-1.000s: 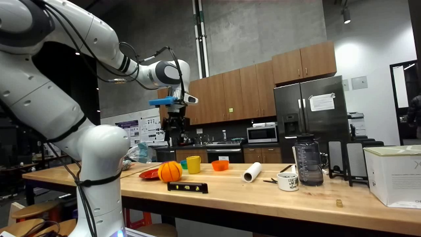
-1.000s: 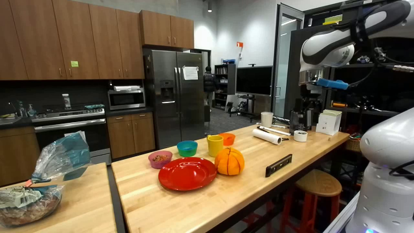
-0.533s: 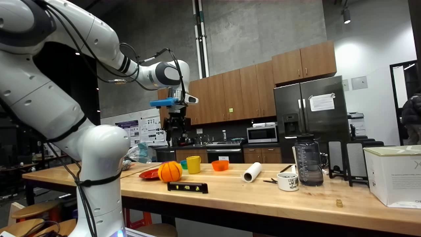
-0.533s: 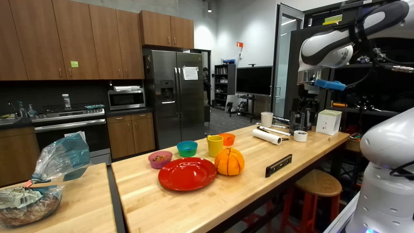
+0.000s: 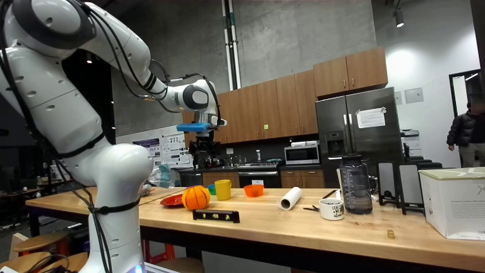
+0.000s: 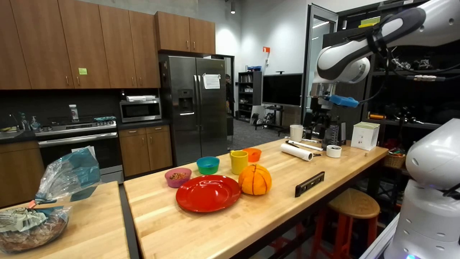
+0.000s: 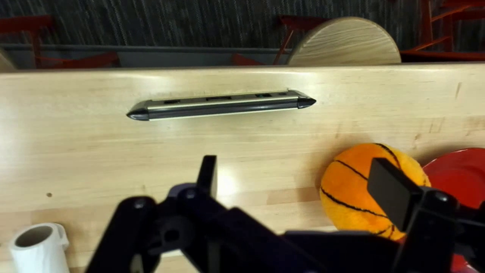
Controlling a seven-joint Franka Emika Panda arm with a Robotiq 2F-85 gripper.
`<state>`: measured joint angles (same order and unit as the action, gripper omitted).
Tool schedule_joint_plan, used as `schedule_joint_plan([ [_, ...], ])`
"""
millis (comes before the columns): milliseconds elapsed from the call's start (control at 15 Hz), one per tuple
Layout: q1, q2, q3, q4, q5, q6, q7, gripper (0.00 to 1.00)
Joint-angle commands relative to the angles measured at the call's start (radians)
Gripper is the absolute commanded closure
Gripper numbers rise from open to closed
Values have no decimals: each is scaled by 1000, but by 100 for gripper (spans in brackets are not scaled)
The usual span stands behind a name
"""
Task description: Pour the contents from the purple bowl into the green bowl.
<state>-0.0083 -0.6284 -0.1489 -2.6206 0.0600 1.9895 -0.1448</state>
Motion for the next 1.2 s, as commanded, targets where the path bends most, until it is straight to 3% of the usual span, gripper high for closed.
schedule_joint_plan([
  [0,49,93,40,54,35,40,-43,0],
  [667,171,334,175,223,41,154,-91,0],
  [1133,207,498,237,388,47,156,-200,0],
])
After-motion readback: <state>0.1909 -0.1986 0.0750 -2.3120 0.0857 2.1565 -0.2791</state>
